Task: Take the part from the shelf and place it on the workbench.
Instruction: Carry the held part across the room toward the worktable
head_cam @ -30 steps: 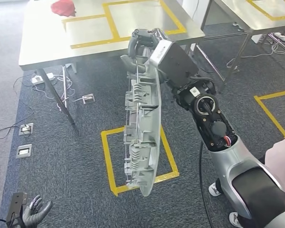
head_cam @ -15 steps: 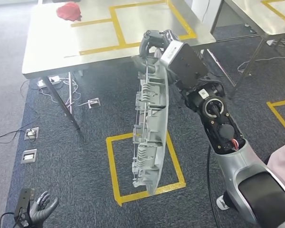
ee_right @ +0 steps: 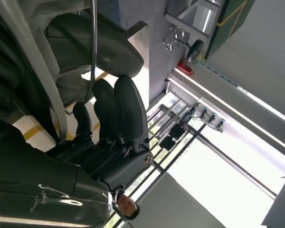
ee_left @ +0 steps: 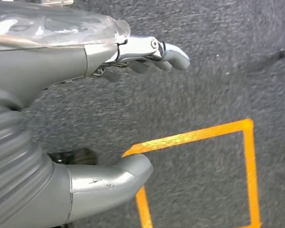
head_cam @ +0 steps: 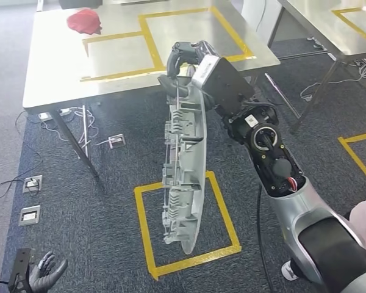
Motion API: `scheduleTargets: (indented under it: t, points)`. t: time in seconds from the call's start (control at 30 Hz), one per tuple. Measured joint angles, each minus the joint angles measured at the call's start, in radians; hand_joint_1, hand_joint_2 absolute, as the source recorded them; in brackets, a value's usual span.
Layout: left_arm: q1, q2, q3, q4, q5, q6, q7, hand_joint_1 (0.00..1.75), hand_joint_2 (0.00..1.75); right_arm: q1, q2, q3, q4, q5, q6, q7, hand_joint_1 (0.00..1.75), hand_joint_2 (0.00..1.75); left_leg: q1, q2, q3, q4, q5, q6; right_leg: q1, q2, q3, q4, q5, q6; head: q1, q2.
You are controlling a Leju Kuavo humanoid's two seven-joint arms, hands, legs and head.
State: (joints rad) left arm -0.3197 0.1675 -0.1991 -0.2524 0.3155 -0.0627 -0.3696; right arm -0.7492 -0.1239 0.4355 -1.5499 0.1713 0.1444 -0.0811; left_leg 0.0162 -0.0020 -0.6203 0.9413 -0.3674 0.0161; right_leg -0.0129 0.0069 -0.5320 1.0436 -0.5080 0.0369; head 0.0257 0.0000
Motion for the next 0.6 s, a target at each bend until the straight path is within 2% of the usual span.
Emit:
scheduleTargets:
  t: [0.07,0.1,0.13,0.17,0.2,0.27,0.3,0.33,0.43,0.47,0.5,0.6]
  points:
    - [0.001,0.000,0.000,0.000,0.000,0.000,0.000,0.00,1.75,0.002,-0.001,0.000,0.000,0.000,0.000,0.000,1.75,1.75,-0.002,-0.001,0.021,0.000,-0.017,0.005,0.000,-0.001,-0.083,0.143,-0.050,0.004,0.009,0.000]
    - [0.001,-0.001,0.000,0.000,-0.001,0.000,0.000,0.00,1.75,0.005,-0.001,0.000,0.000,0.000,0.000,0.000,1.75,1.75,-0.004,-0.002,0.032,0.000,-0.026,0.006,0.001,-0.001,-0.120,0.192,-0.073,0.004,0.013,0.000]
    - [0.002,-0.002,0.000,0.000,-0.001,0.000,0.000,0.00,1.75,0.007,-0.001,0.000,0.000,0.000,0.000,0.000,1.75,1.75,-0.006,-0.004,0.046,0.000,-0.036,0.007,0.002,-0.001,-0.143,0.208,-0.082,0.003,0.016,0.000]
    - [0.003,-0.002,0.000,0.000,-0.001,0.000,0.000,0.00,1.75,0.008,-0.001,0.000,0.000,0.000,0.000,0.000,1.75,1.75,-0.008,-0.006,0.060,0.000,-0.045,0.007,0.004,-0.001,-0.152,0.188,-0.070,-0.002,0.020,0.000]
    - [0.003,-0.002,0.000,0.000,-0.001,0.000,0.000,0.00,1.75,0.008,-0.001,0.000,0.000,0.000,0.000,0.001,1.75,1.75,-0.010,-0.008,0.075,0.000,-0.055,0.007,0.007,-0.001,-0.147,0.137,-0.031,-0.010,0.025,0.000]
    - [0.004,-0.006,0.000,0.000,-0.001,0.000,0.002,0.00,1.75,0.008,-0.003,-0.001,0.000,0.000,0.000,0.002,1.75,1.75,-0.013,-0.012,0.100,0.001,-0.076,0.004,0.020,0.001,-0.125,-0.009,0.095,-0.033,0.033,0.000]
    - [0.004,-0.007,0.000,0.000,-0.001,0.000,0.004,0.00,1.75,0.009,-0.004,-0.001,0.000,0.000,0.000,0.003,1.75,1.75,-0.015,-0.014,0.107,0.000,-0.086,-0.001,0.026,0.001,-0.114,-0.063,0.143,-0.041,0.035,0.000]
    - [0.005,-0.008,0.000,0.001,-0.001,0.001,0.005,0.00,1.75,0.009,-0.005,-0.001,-0.001,0.000,0.000,0.003,1.75,1.75,-0.017,-0.015,0.112,0.001,-0.093,-0.005,0.030,0.001,-0.108,-0.098,0.172,-0.047,0.034,0.000]
    - [0.000,-0.008,0.000,-0.001,-0.001,0.001,0.006,0.00,1.75,0.005,-0.005,-0.002,-0.007,0.000,0.000,0.003,1.75,1.75,-0.019,-0.015,0.118,0.009,-0.105,-0.018,0.028,-0.002,-0.085,-0.120,0.172,-0.054,0.032,0.000]
    - [-0.002,-0.007,0.000,-0.002,-0.002,0.001,0.006,0.00,1.75,0.003,-0.005,-0.002,-0.009,0.000,0.000,0.003,1.75,1.75,-0.018,-0.014,0.105,0.036,-0.114,-0.022,0.025,-0.002,-0.076,-0.125,0.171,-0.057,0.032,0.000]
    - [-0.003,-0.006,0.000,-0.002,-0.002,0.001,0.006,0.00,1.75,0.001,-0.005,-0.003,-0.010,0.000,0.000,0.003,1.75,1.75,-0.017,-0.012,0.079,0.086,-0.130,-0.028,0.022,-0.002,-0.067,-0.129,0.169,-0.060,0.029,0.000]
    - [-0.003,-0.004,0.000,-0.002,-0.001,0.002,0.006,0.00,1.75,0.004,-0.006,-0.002,-0.010,0.000,0.000,0.004,1.75,1.75,-0.008,-0.008,-0.047,0.279,-0.199,-0.046,0.018,0.000,-0.053,-0.130,0.155,-0.064,0.014,0.000]
